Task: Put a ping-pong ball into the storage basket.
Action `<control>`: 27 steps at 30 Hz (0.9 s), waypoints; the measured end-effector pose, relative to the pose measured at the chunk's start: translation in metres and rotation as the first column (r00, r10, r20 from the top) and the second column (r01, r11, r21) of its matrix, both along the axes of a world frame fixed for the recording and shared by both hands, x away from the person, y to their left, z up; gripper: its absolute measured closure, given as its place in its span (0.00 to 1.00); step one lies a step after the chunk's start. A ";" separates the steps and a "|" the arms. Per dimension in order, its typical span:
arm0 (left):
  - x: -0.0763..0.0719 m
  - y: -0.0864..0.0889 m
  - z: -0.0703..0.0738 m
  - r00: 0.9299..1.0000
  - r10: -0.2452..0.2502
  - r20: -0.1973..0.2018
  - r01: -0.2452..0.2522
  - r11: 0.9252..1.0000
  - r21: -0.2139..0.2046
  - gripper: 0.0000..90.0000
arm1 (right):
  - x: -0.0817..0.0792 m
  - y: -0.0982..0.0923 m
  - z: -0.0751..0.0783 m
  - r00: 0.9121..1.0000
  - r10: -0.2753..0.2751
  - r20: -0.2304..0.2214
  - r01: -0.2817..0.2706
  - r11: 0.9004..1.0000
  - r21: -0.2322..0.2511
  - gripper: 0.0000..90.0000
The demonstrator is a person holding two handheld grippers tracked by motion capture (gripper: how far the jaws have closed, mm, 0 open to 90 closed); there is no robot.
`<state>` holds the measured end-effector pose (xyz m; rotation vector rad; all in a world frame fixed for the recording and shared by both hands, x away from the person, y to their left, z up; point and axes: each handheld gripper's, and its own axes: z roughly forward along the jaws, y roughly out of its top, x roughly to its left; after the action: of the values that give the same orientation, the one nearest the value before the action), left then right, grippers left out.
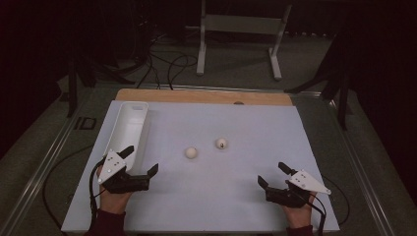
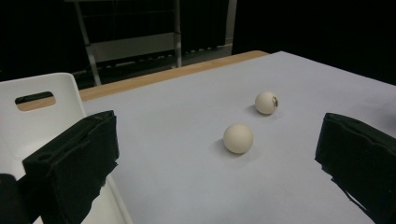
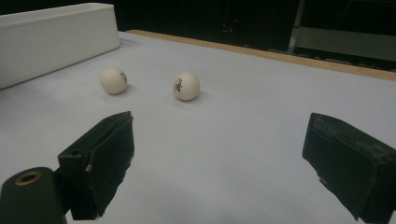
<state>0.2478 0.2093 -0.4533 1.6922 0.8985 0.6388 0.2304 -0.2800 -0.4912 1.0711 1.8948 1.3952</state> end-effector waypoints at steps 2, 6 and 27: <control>0.000 0.000 0.001 1.000 0.003 -0.006 -0.003 1.000 0.001 0.00 | 0.000 0.000 0.000 1.000 0.001 0.001 -0.001 1.000 0.001 0.10; 0.003 -0.002 0.007 1.000 0.000 -0.015 0.000 1.000 0.007 0.00 | 0.002 0.002 0.000 1.000 0.005 0.003 -0.005 1.000 0.004 0.10; 0.027 -0.031 0.022 0.998 -0.050 -0.039 0.052 0.997 0.050 0.00 | 0.002 0.001 0.001 1.000 -0.002 0.011 0.002 1.000 -0.001 0.10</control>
<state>0.2745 0.1787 -0.4316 1.7721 0.8700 0.6016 0.2320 -0.2786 -0.4901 1.0630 1.8861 1.3967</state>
